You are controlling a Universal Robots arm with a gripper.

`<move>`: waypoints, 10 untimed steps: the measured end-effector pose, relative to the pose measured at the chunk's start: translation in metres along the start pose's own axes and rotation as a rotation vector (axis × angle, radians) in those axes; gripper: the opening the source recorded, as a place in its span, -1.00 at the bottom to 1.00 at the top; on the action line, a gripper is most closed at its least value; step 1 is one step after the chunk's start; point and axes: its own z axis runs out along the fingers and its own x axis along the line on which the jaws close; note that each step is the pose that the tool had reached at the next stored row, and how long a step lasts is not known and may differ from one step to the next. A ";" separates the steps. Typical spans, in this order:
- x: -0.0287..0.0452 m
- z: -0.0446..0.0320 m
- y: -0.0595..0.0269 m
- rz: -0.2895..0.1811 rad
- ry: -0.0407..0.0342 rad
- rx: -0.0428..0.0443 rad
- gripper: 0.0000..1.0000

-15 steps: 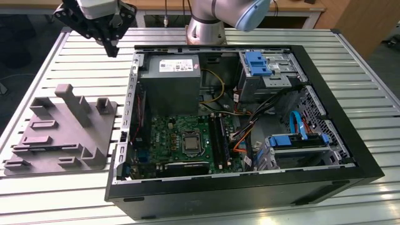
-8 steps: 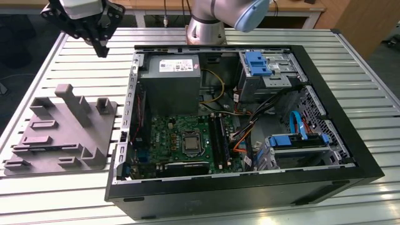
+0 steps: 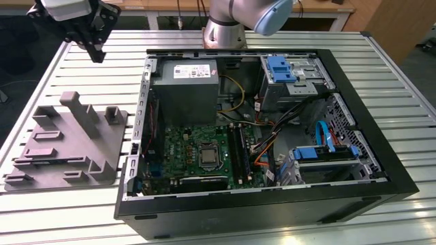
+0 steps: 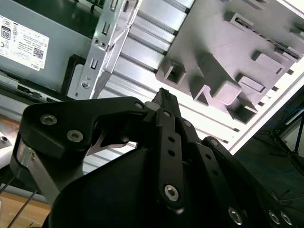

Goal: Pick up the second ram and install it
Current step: 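Reach for the second ram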

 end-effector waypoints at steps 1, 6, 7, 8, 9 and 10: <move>0.0031 -0.0001 -0.0002 0.000 0.0000 0.0000 -0.80; 0.0161 -0.0004 -0.0012 0.000 0.0001 0.0001 -0.80; 0.0187 -0.0004 -0.0014 0.000 0.0001 0.0001 -0.80; 0.0216 -0.0004 -0.0017 0.000 0.0000 0.0000 -0.80; 0.0242 -0.0005 -0.0018 0.000 0.0000 0.0000 -0.80; 0.0268 -0.0006 -0.0020 0.000 0.0000 0.0001 -0.80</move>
